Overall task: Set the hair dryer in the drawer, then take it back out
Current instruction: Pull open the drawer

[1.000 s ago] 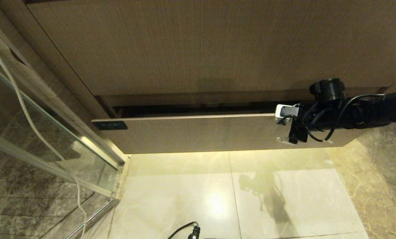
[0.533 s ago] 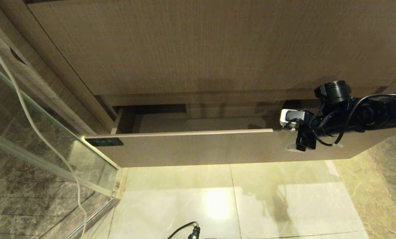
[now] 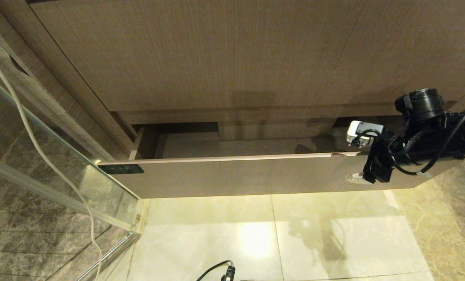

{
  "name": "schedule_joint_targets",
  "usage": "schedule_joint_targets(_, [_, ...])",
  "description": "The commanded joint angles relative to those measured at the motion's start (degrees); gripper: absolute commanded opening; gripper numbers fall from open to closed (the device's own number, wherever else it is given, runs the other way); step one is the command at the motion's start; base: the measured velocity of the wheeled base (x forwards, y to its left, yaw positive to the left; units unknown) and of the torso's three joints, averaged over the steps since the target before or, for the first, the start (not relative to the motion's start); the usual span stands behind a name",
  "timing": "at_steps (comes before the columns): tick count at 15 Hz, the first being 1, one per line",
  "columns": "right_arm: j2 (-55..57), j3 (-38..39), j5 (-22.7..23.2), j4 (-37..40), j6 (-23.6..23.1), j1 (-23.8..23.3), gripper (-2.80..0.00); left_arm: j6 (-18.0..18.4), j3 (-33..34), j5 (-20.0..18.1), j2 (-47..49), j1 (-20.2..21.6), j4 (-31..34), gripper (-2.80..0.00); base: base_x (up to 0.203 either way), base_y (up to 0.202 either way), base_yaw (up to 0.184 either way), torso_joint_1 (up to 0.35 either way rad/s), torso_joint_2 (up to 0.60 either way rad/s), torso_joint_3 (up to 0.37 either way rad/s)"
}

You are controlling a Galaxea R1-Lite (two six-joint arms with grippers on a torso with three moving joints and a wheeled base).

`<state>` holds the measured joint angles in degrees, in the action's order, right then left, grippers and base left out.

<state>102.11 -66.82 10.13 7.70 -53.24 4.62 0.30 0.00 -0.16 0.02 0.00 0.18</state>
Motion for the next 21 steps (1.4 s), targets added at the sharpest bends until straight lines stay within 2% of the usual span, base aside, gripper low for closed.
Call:
schedule_joint_targets(1, [-4.76,-0.10,0.01,3.16,7.26,-0.04,0.00,0.00,0.02,-0.01,0.06,0.00,-0.01,-2.80,0.000,0.000,0.000,0.000,0.00,0.000])
schedule_joint_targets(3, [-8.22,-0.34,0.15,8.10,13.74,-0.05,0.00,-0.04,0.09,-0.01,0.06,0.00,-0.01,-2.80,0.000,0.000,0.000,0.000,0.00,0.000])
schedule_joint_targets(5, [-14.40,0.20,0.24,13.38,23.09,-0.05,0.00,-0.04,0.07,-0.01,0.06,0.00,-0.01,-2.80,0.000,0.000,0.000,0.000,0.00,0.000])
schedule_joint_targets(7, [-20.83,2.87,0.23,16.23,30.81,-0.18,0.00,-0.04,0.01,-0.01,0.06,0.00,-0.01,-2.80,0.000,0.000,0.000,0.000,0.00,0.000])
schedule_joint_targets(9, [-27.25,6.70,0.07,17.34,36.30,-1.34,0.00,-0.04,0.08,-0.01,0.06,0.00,-0.01,-2.80,0.000,0.000,0.000,0.000,0.00,0.000])
schedule_joint_targets(10, [-30.28,8.88,-0.13,17.54,37.90,-2.24,-0.27,-0.02,0.01,-0.01,0.06,0.00,-0.01,-2.80,0.000,0.000,0.000,0.000,0.00,0.000])
schedule_joint_targets(11, [-32.98,10.82,-0.92,17.50,38.77,-2.83,-2.80,-0.04,0.01,-0.01,0.06,0.00,-0.01,-2.80,0.000,0.000,0.000,0.000,0.00,0.000])
schedule_joint_targets(14, [-39.80,16.76,-9.00,17.71,39.65,-3.32,-2.80,-0.04,0.09,-0.01,0.06,0.00,-0.01,-2.80,0.000,0.000,0.000,0.000,0.00,0.000])
schedule_joint_targets(16, [-44.83,20.34,-11.76,17.16,39.99,-3.38,-2.80,-0.04,0.00,-0.01,0.06,0.00,-0.01,-2.80,0.000,0.000,0.000,0.000,0.00,0.000])
schedule_joint_targets(18, [-50.35,24.89,-14.89,16.24,41.92,-3.45,-2.80,-0.04,0.06,-0.01,0.06,0.00,-0.01,-2.80,0.000,0.000,0.000,0.000,0.00,0.000])
schedule_joint_targets(20, [-56.40,31.22,-20.85,13.94,44.79,-3.50,-2.80,-0.04,0.02,-0.01,0.06,0.00,-0.01,-2.80,0.000,0.000,0.000,0.000,0.00,0.000])
schedule_joint_targets(21, [-60.00,34.59,-21.59,12.98,45.91,-3.57,-2.80,0.04,0.09,-0.01,0.06,0.00,-0.01,-2.80,0.000,0.000,0.000,0.000,0.00,0.000])
